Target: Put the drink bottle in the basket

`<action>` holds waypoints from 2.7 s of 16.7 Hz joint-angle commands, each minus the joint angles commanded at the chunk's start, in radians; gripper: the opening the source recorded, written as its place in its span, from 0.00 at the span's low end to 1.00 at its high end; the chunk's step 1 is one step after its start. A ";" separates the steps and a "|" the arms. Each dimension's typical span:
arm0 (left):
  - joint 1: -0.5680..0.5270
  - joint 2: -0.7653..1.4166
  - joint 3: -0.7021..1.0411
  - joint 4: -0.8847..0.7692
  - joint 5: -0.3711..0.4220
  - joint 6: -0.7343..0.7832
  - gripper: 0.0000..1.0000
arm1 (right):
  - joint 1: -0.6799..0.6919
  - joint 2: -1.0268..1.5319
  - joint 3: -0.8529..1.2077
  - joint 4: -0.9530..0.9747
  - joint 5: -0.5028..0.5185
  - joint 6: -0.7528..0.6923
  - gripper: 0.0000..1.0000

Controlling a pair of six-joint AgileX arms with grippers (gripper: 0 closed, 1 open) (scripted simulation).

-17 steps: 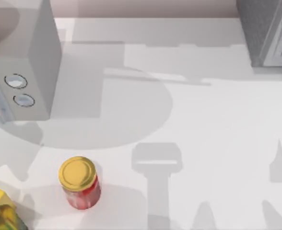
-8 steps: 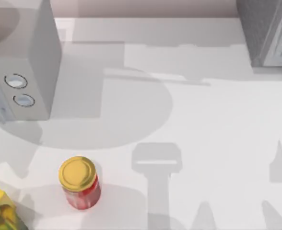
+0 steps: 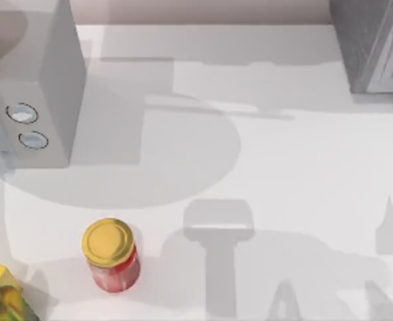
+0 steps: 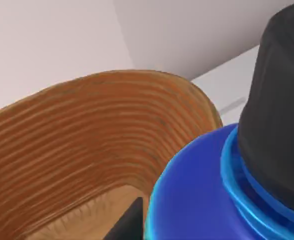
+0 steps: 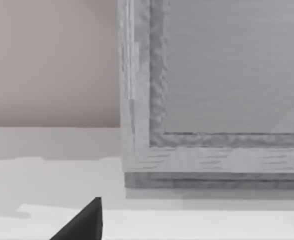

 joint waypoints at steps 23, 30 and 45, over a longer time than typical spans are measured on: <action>-0.102 0.401 0.383 0.309 -0.397 -0.543 0.00 | 0.000 0.000 0.000 0.000 0.000 0.000 1.00; -0.112 0.412 0.360 0.336 -0.406 -0.548 0.15 | 0.000 0.000 0.000 0.000 0.000 0.000 1.00; -0.112 0.412 0.360 0.336 -0.406 -0.548 1.00 | 0.000 0.000 0.000 0.000 0.000 0.000 1.00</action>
